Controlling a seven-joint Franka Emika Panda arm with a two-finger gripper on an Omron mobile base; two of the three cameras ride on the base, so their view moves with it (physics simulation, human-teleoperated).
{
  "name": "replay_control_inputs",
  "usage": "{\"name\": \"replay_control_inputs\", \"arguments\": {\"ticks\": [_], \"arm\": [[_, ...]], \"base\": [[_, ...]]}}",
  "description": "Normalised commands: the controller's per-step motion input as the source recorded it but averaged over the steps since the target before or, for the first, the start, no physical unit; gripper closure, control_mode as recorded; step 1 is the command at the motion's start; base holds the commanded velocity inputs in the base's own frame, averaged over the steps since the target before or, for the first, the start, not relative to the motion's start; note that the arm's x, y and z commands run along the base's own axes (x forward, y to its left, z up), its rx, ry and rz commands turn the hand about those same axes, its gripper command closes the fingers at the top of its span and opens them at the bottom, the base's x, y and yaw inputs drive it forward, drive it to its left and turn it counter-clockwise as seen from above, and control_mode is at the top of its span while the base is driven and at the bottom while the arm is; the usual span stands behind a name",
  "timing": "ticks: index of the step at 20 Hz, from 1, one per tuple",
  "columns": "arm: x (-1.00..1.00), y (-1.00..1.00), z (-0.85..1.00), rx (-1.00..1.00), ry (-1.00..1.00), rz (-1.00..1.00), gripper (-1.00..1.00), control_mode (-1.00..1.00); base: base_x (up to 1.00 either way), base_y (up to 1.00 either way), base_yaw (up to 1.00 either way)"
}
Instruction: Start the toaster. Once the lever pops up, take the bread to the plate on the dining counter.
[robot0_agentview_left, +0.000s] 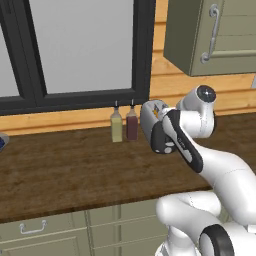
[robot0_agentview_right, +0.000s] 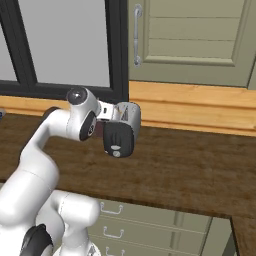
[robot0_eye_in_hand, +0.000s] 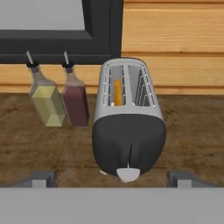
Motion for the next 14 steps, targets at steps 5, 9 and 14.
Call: {"name": "replay_control_inputs", "arguments": {"ticks": [5, 9, 14], "arm": [[0.02, 0.00, 0.28, 0.00, 0.00, 0.00, -1.00, -1.00], [0.15, 0.00, 0.15, 0.00, 0.00, -0.01, -1.00, -1.00], [0.29, 0.00, 0.00, 0.00, -0.01, -0.04, -1.00, -1.00]], "base": [[0.00, 0.00, 0.00], [0.00, 0.00, 0.00], [0.00, 0.00, 0.00]]}}
